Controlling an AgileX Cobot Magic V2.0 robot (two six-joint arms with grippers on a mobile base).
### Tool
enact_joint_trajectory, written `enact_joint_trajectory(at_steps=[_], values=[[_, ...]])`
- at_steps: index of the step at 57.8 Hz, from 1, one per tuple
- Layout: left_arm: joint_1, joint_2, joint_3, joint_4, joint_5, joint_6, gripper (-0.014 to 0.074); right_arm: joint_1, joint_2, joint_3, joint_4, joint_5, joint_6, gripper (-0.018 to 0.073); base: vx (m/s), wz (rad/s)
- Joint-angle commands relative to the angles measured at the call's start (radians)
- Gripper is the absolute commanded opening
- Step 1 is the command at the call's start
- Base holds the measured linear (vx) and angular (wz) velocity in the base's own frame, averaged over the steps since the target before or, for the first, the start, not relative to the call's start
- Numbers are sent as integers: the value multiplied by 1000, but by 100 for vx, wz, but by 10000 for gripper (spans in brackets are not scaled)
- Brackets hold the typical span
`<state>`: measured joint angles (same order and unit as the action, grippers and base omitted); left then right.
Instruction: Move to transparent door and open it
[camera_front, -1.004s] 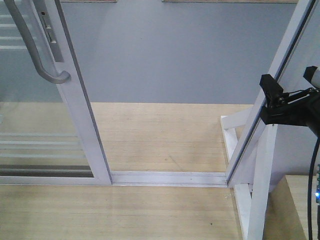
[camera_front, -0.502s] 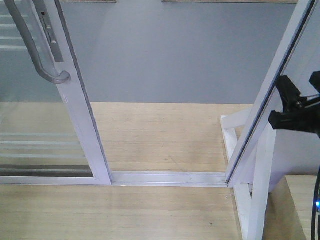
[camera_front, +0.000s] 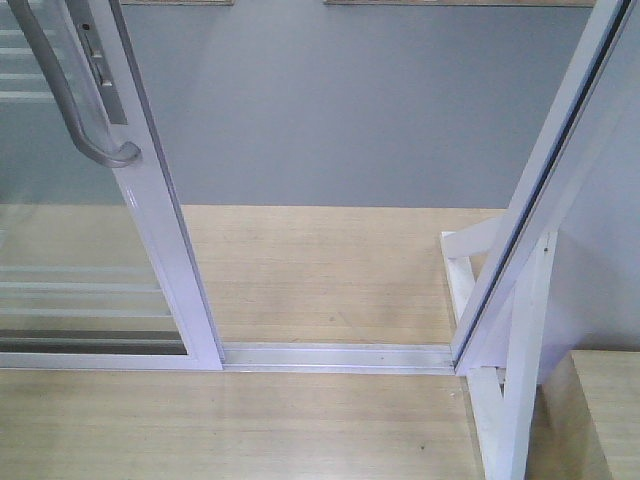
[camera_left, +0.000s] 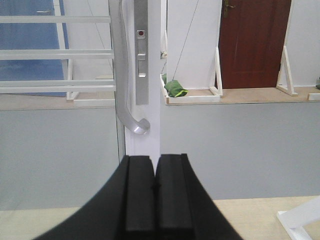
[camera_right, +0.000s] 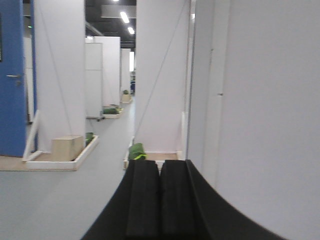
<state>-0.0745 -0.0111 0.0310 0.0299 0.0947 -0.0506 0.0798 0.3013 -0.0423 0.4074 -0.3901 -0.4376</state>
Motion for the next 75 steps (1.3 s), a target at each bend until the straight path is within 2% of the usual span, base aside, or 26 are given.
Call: enact_joint_trajectory(at_steps=[1,9,16,19,26,32,75], values=[[-6,-14,16,-10,-76,-10,-6,-77,-37,-27,-101,15,33,-6,0,0],[-6,-14,16,-10,-76,-10,-6,-137,-143,-5,-218,165,167,-6,0,0],[-6,-14,16,-10,-76,-10,-6,-141,-257,78,-379,186,392,-6,0,0],[-6,-14,16,-10,-76,-10,-6,-141,-308,75,-448,277,473,-6,0,0],[-6,-14,16,-10,-76,-10,-6,-141,-328,77,-505,414,542,-6,0,0],[-6,-14,16,-10,-76,-10,-6,-141,-328,77,-505,463,546,-6,0,0],[-6,-14,16,-10,-76,-10,-6,-141,-327,76,-502,463,528,-6,0,0]])
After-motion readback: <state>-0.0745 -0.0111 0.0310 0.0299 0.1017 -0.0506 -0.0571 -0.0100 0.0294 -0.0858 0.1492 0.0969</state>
